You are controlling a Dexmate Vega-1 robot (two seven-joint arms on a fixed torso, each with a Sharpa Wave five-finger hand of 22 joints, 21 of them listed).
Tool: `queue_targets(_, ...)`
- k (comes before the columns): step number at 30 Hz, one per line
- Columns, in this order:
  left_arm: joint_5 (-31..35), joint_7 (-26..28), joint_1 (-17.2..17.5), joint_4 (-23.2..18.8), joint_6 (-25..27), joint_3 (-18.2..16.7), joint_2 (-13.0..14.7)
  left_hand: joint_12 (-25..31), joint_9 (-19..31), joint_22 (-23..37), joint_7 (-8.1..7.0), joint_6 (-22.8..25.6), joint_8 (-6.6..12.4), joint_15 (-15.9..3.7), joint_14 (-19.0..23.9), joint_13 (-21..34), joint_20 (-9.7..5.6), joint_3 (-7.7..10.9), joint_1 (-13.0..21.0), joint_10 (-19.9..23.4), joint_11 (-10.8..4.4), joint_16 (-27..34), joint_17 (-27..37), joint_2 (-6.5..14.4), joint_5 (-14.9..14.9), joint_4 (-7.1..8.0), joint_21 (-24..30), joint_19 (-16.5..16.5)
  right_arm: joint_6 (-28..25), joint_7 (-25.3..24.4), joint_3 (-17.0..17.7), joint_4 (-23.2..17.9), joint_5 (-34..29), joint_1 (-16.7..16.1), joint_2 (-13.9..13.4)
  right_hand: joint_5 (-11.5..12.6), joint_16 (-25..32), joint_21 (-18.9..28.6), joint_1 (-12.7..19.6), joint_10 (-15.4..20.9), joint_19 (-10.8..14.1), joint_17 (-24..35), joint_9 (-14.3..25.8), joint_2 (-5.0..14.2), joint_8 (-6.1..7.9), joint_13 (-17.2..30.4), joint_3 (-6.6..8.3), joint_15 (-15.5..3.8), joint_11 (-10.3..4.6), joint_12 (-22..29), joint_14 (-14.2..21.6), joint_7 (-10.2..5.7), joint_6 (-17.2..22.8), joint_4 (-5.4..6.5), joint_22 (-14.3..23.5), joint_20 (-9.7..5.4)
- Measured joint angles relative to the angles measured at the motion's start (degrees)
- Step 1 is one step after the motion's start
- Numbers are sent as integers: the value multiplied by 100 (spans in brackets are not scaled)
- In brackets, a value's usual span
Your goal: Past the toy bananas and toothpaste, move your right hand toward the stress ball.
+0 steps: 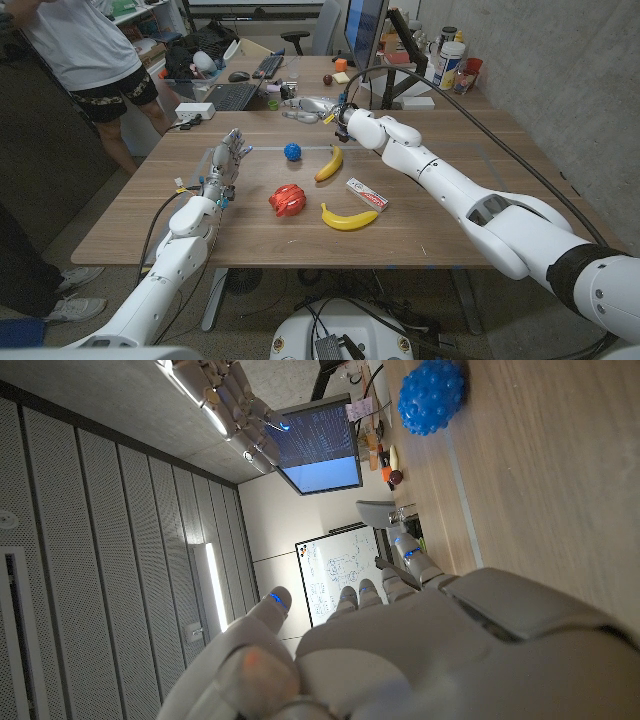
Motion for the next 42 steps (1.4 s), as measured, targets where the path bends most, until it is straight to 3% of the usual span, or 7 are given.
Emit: queue_targets(42, -17, -94, -27, 130, -52, 15, 53, 0, 0, 0, 0, 0, 0, 0, 0, 0, 0, 0, -24, 0, 0, 0, 0, -24, 0, 0, -38, 0, 82, -217, -463, 901, -114, 414, 328, 0, 0, -88, 0, -22, 73, -1, -1, 0, -35, 0, -46, 0, -22, 0, 0, -29, -76, 80, -1, -10)
